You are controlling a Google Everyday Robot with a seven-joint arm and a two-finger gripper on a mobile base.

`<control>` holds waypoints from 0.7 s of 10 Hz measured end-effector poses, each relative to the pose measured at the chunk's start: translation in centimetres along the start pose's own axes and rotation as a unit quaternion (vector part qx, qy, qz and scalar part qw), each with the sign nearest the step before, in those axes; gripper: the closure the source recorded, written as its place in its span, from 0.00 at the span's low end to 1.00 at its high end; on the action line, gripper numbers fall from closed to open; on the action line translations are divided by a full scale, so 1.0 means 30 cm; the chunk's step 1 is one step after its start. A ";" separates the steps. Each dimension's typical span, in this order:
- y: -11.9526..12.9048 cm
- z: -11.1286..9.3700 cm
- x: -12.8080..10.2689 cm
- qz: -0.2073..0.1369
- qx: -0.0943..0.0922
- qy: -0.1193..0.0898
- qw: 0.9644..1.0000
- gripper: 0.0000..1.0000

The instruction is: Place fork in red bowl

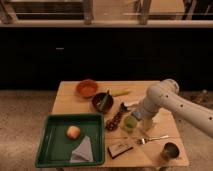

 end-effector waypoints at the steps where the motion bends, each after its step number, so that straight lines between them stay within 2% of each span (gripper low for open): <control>1: 0.009 0.003 0.013 -0.001 0.000 -0.001 1.000 0.20; 7: 0.136 0.033 0.104 0.017 0.000 -0.001 1.000 0.20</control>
